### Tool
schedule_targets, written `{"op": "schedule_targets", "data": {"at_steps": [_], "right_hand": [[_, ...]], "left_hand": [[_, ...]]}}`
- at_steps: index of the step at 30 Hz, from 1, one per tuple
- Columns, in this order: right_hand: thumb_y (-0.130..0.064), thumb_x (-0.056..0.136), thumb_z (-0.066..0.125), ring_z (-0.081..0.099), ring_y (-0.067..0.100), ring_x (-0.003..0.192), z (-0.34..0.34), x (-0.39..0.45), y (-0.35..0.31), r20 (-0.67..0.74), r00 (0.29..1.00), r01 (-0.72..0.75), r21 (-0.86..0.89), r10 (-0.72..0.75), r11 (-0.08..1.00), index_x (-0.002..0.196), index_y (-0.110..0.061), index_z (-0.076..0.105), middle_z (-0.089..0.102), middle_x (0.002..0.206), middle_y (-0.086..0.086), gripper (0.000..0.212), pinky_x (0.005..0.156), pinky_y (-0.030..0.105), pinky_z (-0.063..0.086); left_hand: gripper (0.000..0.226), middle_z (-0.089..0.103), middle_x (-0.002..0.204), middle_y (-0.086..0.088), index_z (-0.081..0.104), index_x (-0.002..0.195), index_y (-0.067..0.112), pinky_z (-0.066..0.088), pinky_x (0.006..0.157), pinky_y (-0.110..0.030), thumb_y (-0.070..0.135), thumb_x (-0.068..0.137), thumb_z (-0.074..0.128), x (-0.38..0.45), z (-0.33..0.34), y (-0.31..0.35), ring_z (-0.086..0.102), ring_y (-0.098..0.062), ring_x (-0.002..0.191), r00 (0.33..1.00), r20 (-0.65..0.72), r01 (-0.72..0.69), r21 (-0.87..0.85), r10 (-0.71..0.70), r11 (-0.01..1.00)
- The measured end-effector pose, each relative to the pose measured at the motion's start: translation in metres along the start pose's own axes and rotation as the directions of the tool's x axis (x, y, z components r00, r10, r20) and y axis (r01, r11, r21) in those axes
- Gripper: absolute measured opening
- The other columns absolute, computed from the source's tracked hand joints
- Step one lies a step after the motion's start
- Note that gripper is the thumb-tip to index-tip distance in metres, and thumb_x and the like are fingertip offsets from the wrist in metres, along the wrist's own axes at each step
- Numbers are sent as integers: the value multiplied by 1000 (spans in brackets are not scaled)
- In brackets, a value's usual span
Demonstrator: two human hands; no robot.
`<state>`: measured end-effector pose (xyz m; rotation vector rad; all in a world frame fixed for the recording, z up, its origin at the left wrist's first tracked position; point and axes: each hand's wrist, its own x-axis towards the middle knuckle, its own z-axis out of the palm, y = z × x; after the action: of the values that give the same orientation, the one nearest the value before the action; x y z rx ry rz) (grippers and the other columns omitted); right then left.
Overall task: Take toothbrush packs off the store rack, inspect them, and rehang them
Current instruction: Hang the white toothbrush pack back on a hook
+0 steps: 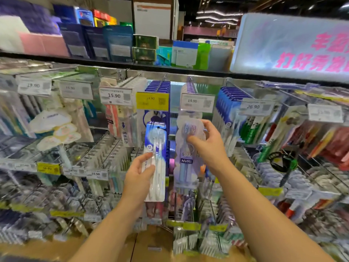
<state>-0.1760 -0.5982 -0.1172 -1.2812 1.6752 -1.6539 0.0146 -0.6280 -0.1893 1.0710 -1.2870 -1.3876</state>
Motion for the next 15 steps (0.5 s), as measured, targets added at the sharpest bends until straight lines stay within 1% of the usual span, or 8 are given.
{"op": "schedule_targets", "data": {"at_steps": [2, 3, 5, 7, 9, 10, 13, 15], "right_hand": [[-15, 88, 71, 68, 17, 108, 0, 8, 1, -22, 999, 27, 33, -27, 999, 103, -48, 64, 71, 113, -5, 37, 92, 50, 59], [-23, 86, 73, 65, 23, 119, 0, 12, 3, -26, 999, 33, 46, -32, 998, 113, -48, 63, 70, 123, -2, 39, 98, 53, 55], [-36, 82, 76, 59, 27, 130, 1, 23, 9, -30, 999, 33, 57, -31, 998, 133, -40, 56, 63, 138, 2, 54, 104, 55, 51], [-21, 89, 73, 65, 17, 121, 2, 30, 7, -8, 999, 54, 78, -54, 995, 129, -35, 58, 66, 132, -3, 45, 98, 42, 57], [-4, 93, 66, 68, 0, 101, 1, 39, 7, -1, 998, 67, 83, -67, 994, 118, -37, 57, 69, 115, -13, 42, 83, 22, 58], [-1, 94, 65, 68, -6, 93, 1, 44, 8, -11, 998, 70, 79, -69, 994, 116, -36, 56, 69, 109, -17, 42, 77, 16, 55], [-2, 95, 65, 68, -10, 88, 3, 52, 12, -10, 996, 94, 62, -94, 994, 120, -31, 55, 67, 105, -21, 40, 73, 12, 54], [-2, 96, 63, 69, -10, 81, 5, 56, 15, -12, 997, 74, 82, -74, 994, 119, -31, 53, 67, 102, -21, 39, 68, 11, 54]], "left_hand": [[35, 57, 142, 8, 64, 122, 34, 43, 111, -42, 8, 101, 56, 2, 2, 2, 53, -16, 132, 1000, 4, 2, -8, -2, 1000], [34, 56, 143, 7, 63, 123, 32, 43, 110, -40, 7, 101, 55, 4, 3, 2, 52, -15, 132, 1000, 1, 3, -8, -3, 1000], [32, 55, 143, 8, 63, 122, 32, 42, 109, -40, 8, 101, 55, 7, 5, 3, 51, -14, 132, 1000, 3, 13, -13, -13, 1000], [33, 57, 141, 9, 65, 119, 33, 42, 110, -40, 7, 101, 56, 10, 5, 4, 52, -13, 131, 1000, -1, 19, -32, -19, 999], [34, 57, 141, 9, 65, 117, 33, 41, 113, -40, 6, 100, 57, 13, 6, 4, 50, -12, 133, 1000, -11, 18, -48, -19, 999], [34, 57, 140, 10, 65, 117, 33, 40, 111, -38, 5, 100, 57, 14, 6, 6, 49, -11, 134, 1000, -10, 9, -45, -10, 999], [35, 54, 140, 12, 64, 117, 34, 36, 103, -32, 4, 100, 56, 18, 5, 8, 45, -8, 133, 1000, -6, -11, -33, 10, 999], [37, 54, 141, 12, 64, 116, 35, 35, 102, -30, 3, 100, 55, 21, 7, 8, 44, -7, 135, 1000, 5, -6, -44, 6, 999]]}}
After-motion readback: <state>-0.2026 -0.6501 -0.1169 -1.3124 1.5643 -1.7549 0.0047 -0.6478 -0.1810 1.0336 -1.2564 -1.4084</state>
